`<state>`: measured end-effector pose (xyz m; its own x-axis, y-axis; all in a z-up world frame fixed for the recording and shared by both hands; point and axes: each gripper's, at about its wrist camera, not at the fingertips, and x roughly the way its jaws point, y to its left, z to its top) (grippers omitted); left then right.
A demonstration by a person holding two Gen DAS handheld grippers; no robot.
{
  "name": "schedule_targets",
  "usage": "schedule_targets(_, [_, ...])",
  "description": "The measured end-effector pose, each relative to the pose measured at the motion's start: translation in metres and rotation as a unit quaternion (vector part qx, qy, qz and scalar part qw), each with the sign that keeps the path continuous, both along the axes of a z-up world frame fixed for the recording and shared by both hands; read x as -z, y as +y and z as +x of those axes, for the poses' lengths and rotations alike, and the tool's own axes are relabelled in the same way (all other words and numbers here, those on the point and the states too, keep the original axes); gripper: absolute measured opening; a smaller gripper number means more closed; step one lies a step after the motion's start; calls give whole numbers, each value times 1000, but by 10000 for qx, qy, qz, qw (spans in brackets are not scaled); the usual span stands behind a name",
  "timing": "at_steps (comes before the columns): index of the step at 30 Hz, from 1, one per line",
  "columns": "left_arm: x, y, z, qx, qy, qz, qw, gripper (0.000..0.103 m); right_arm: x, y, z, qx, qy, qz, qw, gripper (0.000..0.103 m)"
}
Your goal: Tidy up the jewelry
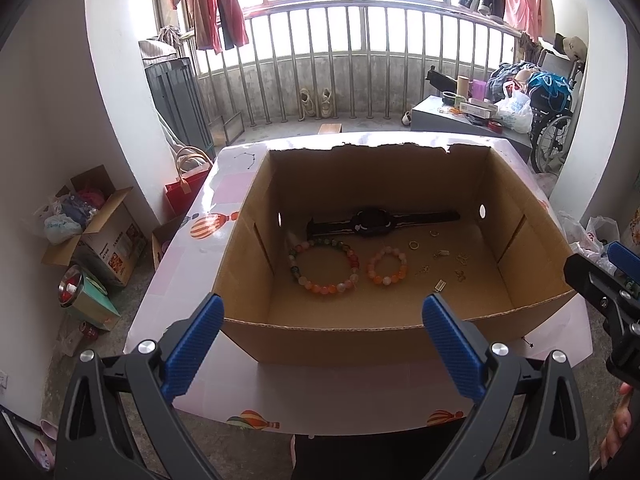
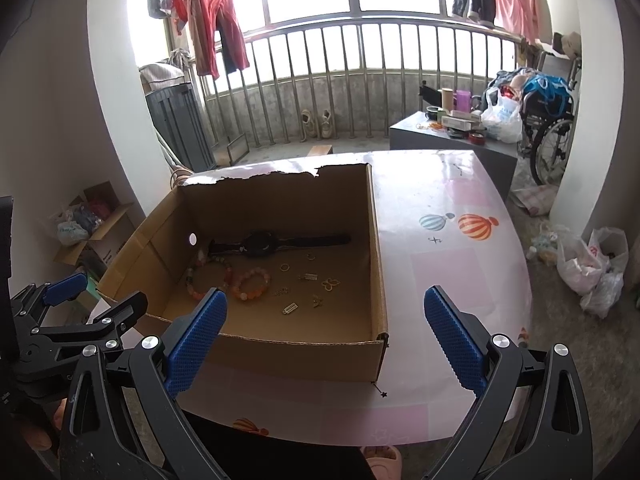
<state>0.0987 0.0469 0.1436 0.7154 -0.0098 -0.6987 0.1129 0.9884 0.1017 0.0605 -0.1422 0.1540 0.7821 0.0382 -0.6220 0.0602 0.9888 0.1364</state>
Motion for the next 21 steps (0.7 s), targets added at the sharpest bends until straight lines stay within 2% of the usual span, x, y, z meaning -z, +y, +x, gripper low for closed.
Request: schedule_targets(21, [3, -2, 1, 25, 20, 38, 10000, 97, 0, -2, -1, -2, 52, -4, 10000, 95])
